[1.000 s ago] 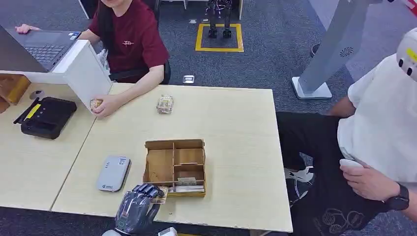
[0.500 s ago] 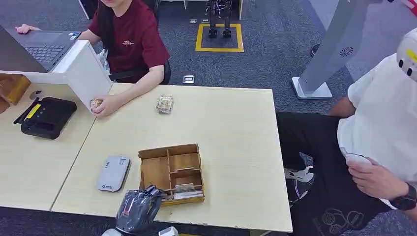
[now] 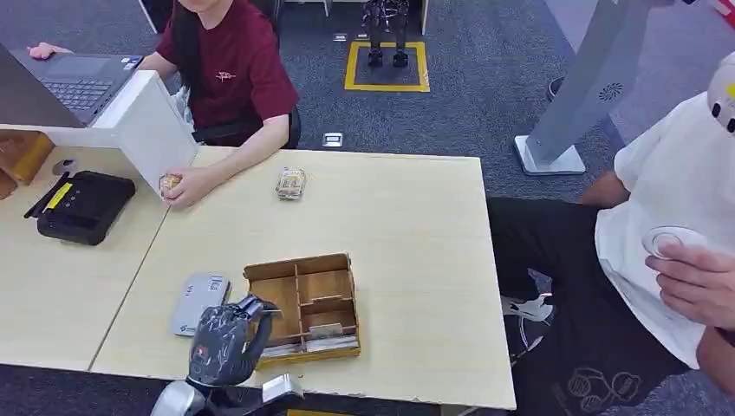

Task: Pass the card to the sensor for recognition and then transmit it.

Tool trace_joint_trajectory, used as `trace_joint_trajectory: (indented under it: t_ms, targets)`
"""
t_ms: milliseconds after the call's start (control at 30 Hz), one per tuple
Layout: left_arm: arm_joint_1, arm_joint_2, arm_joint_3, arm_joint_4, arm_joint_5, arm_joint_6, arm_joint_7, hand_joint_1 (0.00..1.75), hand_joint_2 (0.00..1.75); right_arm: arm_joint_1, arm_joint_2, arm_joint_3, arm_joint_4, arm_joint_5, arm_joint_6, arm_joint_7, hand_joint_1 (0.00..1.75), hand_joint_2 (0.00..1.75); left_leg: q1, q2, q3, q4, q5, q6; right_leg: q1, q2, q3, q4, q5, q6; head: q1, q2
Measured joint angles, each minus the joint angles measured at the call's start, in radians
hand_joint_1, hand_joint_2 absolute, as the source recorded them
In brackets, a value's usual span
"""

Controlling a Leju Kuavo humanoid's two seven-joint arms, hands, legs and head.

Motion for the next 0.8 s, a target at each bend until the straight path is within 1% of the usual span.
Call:
trace_joint_trajectory:
  t_ms: [100, 167, 267, 433, 500, 600, 667, 733, 767, 800]
  targets:
    - [-0.031, -0.012, 0.043, -0.046, -0.014, 0.030, -0.002, 1.75, 1.75, 0.001, 0.001, -0.008, 0.000, 0.010, 0.003, 0.002, 0.00, 1.75, 0.000, 0.000, 0.000, 0.000, 0.000, 0.000, 0.000, 0.000, 0.000, 0.000, 0.000, 0.000, 0.000, 0.000]
    - [-0.074, -0.016, 0.076, -0.070, -0.021, 0.038, 0.007, 1.75, 1.75, 0.000, 0.001, -0.011, 0.000, 0.018, 0.004, 0.002, 0.00, 1.75, 0.000, -0.001, 0.000, 0.000, 0.001, 0.000, 0.000, -0.001, 0.000, 0.000, 0.000, 0.000, 0.000, 0.000]
    - [-0.137, -0.019, 0.112, -0.076, -0.029, 0.034, 0.032, 1.75, 1.75, -0.001, 0.002, -0.013, 0.000, 0.024, 0.011, 0.002, 0.00, 1.75, 0.000, -0.001, 0.000, 0.000, 0.001, 0.000, 0.000, -0.001, 0.000, 0.000, 0.001, 0.000, 0.000, 0.000]
    - [-0.194, -0.024, 0.144, -0.076, -0.027, 0.032, 0.039, 1.75, 1.75, -0.001, 0.003, -0.014, 0.000, 0.030, 0.012, 0.002, 0.00, 1.75, 0.000, 0.000, 0.000, 0.000, 0.001, 0.000, 0.000, 0.000, 0.000, 0.000, 0.001, 0.000, 0.000, 0.000]
    - [-0.231, -0.028, 0.155, -0.069, -0.039, 0.032, 0.064, 1.75, 1.75, -0.001, 0.003, -0.014, 0.000, 0.039, 0.013, 0.002, 0.00, 1.75, 0.000, -0.001, 0.000, 0.001, 0.001, 0.000, 0.000, -0.001, 0.000, 0.000, 0.001, 0.000, 0.000, 0.000]
    - [-0.316, -0.038, 0.180, -0.019, -0.082, 0.035, 0.120, 1.75, 1.75, -0.004, 0.003, -0.014, 0.000, 0.056, 0.015, 0.002, 0.00, 1.75, 0.000, -0.001, 0.000, 0.001, 0.002, 0.000, 0.000, -0.001, 0.000, 0.000, 0.001, 0.000, 0.000, 0.000]
    - [-0.380, -0.046, 0.203, 0.037, -0.118, 0.045, 0.158, 1.75, 1.75, -0.008, 0.004, -0.013, 0.000, 0.072, 0.015, 0.002, 0.00, 1.75, 0.000, -0.001, 0.000, 0.001, 0.002, 0.000, 0.000, -0.001, 0.000, 0.000, 0.003, 0.000, 0.000, 0.000]
    - [-0.450, -0.053, 0.234, 0.112, -0.141, 0.063, 0.179, 1.75, 1.75, -0.012, 0.004, -0.013, 0.000, 0.081, 0.016, 0.003, 0.00, 1.75, 0.000, 0.000, 0.000, 0.001, 0.003, -0.001, 0.000, 0.000, 0.000, 0.000, 0.004, -0.001, 0.000, 0.000]
    - [-0.473, -0.055, 0.242, 0.131, -0.142, 0.068, 0.179, 1.75, 1.75, -0.013, 0.004, -0.013, 0.000, 0.083, 0.016, 0.003, 0.00, 1.75, 0.000, 0.000, 0.000, 0.001, 0.003, -0.001, 0.000, 0.001, 0.000, 0.000, 0.004, -0.001, 0.000, 0.000]
    - [-0.498, -0.056, 0.257, 0.172, -0.148, 0.077, 0.181, 1.75, 1.75, -0.013, 0.004, -0.013, 0.000, 0.084, 0.016, 0.003, 0.00, 1.75, 0.000, 0.000, 0.000, 0.001, 0.003, -0.001, 0.000, 0.001, 0.000, 0.000, 0.004, -0.001, 0.000, 0.000]
